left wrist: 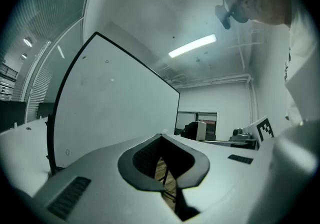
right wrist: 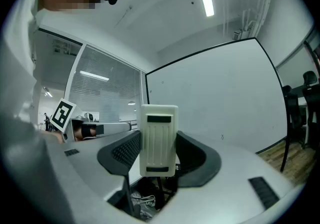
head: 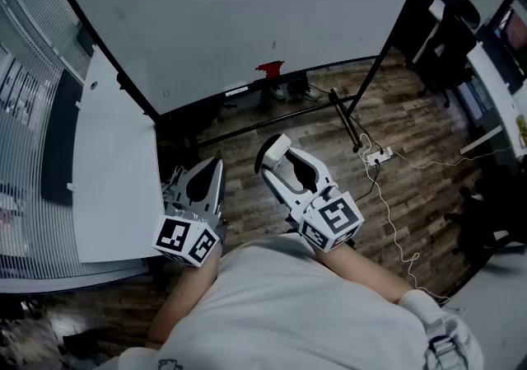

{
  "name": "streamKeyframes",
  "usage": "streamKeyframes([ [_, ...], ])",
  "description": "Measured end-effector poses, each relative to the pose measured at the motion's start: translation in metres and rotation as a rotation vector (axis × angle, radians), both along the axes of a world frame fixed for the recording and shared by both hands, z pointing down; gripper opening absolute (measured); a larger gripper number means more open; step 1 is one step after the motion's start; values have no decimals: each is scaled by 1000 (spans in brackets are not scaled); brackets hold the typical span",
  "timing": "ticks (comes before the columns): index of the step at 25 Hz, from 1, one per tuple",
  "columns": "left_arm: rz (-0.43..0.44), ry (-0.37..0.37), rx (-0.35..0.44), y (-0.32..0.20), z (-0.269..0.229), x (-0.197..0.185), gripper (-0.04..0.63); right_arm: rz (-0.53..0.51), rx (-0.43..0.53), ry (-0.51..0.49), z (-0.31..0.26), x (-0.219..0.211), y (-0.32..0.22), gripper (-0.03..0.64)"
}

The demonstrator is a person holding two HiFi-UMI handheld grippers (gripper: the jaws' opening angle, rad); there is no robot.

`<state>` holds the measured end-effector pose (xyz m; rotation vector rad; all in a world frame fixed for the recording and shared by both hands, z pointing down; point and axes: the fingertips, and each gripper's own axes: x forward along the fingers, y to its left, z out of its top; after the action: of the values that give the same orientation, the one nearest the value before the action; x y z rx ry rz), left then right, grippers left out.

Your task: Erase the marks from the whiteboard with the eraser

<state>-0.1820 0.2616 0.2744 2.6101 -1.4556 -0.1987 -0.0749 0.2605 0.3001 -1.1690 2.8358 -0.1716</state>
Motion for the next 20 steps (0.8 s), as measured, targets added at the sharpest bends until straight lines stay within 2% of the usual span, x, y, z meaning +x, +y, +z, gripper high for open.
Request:
streamKeyframes([
  [12,24,7,-30,-6,14,6,6,1,-6,-2,9,3,0,232],
  [20,34,4,-33,-26,16,29,6,-22,-7,-8,10,22,-22,232],
])
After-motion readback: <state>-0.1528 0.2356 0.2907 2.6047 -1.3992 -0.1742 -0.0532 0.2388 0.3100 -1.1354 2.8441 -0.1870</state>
